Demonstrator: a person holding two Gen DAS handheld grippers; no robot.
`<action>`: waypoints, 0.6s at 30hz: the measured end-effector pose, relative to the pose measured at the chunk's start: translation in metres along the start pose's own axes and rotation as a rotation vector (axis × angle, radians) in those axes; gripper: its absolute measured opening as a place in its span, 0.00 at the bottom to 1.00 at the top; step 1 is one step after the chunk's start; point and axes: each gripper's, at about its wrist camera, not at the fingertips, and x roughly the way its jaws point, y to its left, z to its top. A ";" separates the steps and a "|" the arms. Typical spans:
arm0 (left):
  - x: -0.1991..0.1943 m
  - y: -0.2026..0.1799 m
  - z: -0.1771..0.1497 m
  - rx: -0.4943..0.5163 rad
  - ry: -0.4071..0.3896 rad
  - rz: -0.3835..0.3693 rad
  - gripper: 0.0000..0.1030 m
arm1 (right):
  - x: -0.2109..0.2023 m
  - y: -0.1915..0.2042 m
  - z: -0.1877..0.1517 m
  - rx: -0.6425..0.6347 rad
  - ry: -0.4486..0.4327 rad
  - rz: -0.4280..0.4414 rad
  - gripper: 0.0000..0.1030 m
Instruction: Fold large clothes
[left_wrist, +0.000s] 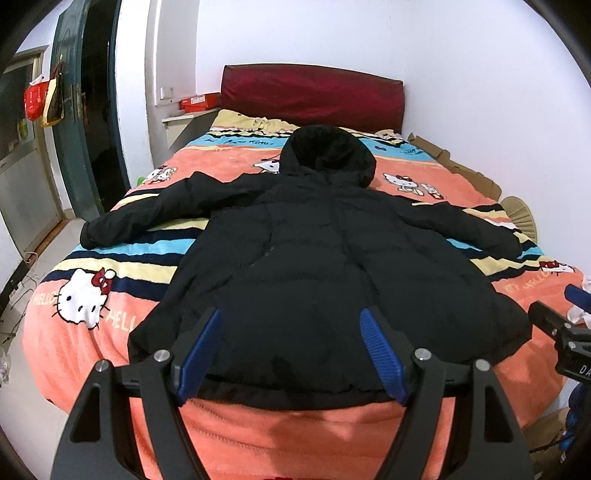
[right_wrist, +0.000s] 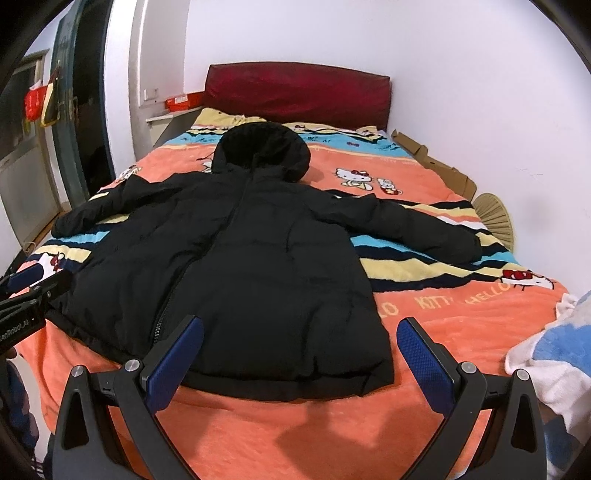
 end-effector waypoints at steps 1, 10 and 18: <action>0.002 0.001 0.000 -0.001 -0.002 0.003 0.73 | 0.002 0.001 0.001 -0.003 0.004 0.002 0.99; 0.022 0.016 0.004 -0.034 0.036 0.022 0.73 | 0.022 0.011 0.010 -0.020 0.039 0.021 0.99; 0.042 0.033 0.015 -0.072 0.036 0.041 0.73 | 0.041 0.016 0.029 -0.033 0.064 0.024 0.99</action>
